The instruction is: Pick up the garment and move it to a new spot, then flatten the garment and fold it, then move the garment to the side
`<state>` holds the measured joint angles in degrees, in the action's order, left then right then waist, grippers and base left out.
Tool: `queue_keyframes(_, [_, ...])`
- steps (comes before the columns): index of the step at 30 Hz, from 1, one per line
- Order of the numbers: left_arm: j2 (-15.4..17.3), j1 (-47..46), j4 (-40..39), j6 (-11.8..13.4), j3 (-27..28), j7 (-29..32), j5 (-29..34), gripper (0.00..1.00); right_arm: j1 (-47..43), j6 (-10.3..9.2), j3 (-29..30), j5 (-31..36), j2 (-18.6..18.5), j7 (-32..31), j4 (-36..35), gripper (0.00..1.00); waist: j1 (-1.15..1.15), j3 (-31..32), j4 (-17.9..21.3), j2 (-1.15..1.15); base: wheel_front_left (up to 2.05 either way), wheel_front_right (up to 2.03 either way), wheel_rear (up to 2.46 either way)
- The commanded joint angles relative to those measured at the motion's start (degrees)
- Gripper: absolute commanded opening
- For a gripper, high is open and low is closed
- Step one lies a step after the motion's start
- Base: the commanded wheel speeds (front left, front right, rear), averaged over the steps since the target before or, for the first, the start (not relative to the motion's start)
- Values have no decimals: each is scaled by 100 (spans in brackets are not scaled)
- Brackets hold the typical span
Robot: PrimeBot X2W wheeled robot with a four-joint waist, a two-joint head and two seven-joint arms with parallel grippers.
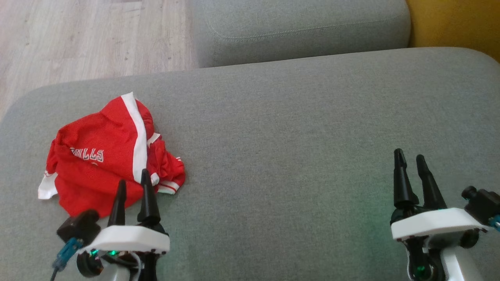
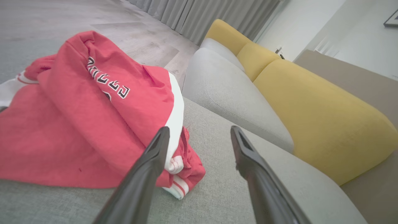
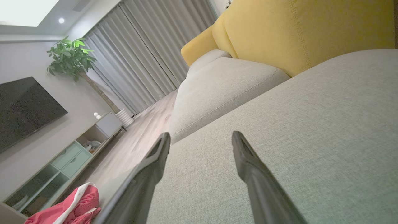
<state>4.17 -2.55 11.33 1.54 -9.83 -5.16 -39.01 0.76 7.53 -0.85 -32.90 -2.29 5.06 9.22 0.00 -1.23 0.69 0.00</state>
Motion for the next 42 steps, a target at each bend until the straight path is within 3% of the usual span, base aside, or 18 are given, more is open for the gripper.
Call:
queue_keyframes(1, [109, -336, -157, 36, 33, -69, 195, 100, 298, -2, -109, 207, -41, 76, -257, 100, 0, -7, -1, 0, 0, 0, 0])
queue_keyframes(42, [828, -1191, 537, 1142, -2157, -742, 3328, 100, 331, -4, -941, 3472, -54, 751, -509, 100, 0, 71, 73, 0, 0, 0, 0])
